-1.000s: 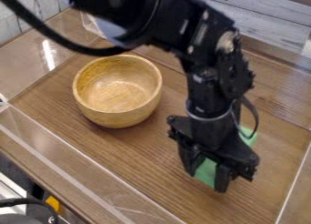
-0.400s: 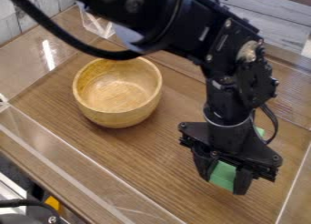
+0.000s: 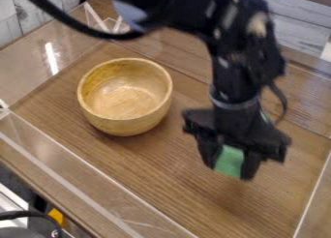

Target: Put the green block in the brown bowl

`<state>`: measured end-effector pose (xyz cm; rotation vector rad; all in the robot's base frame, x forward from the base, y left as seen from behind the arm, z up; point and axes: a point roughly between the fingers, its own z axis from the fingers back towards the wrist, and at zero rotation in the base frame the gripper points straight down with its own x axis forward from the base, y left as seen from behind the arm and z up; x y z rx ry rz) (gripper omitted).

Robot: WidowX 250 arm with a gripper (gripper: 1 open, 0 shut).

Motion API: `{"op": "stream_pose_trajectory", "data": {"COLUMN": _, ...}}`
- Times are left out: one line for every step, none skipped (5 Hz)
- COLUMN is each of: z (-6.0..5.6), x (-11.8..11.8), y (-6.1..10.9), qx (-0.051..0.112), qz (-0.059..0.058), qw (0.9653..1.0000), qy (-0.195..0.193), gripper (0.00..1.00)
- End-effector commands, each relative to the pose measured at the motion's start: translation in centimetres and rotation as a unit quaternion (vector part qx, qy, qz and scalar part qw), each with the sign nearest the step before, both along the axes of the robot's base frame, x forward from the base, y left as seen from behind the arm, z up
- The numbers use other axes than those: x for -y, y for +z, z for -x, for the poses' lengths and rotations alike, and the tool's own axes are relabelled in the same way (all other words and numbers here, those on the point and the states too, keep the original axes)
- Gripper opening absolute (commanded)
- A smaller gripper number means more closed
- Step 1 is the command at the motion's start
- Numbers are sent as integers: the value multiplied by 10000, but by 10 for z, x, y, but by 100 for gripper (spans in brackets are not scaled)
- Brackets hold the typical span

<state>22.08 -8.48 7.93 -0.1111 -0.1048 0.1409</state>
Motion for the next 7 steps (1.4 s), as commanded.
{"op": "stream_pose_trajectory", "data": {"z": -17, "x": -37, "y": 25, "qx": 401, "qz": 49, "qw": 9988, "qy": 279, "gripper": 0}}
{"op": "stream_pose_trajectory", "data": {"z": -26, "x": -70, "y": 18, "qx": 444, "qz": -78, "qw": 9976, "qy": 518, "gripper": 0}}
{"op": "stream_pose_trajectory", "data": {"z": -35, "x": -75, "y": 15, "qx": 472, "qz": -165, "qw": 9958, "qy": 768, "gripper": 0}}
{"op": "stream_pose_trajectory", "data": {"z": -42, "x": -75, "y": 15, "qx": 474, "qz": -190, "qw": 9945, "qy": 912, "gripper": 0}}
{"op": "stream_pose_trajectory", "data": {"z": -50, "x": -80, "y": 17, "qx": 469, "qz": -206, "qw": 9947, "qy": 888, "gripper": 0}}
{"op": "stream_pose_trajectory", "data": {"z": -57, "x": -83, "y": 19, "qx": 468, "qz": -210, "qw": 9949, "qy": 871, "gripper": 0}}
{"op": "stream_pose_trajectory", "data": {"z": -53, "x": -83, "y": 19, "qx": 463, "qz": -219, "qw": 9934, "qy": 1026, "gripper": 0}}
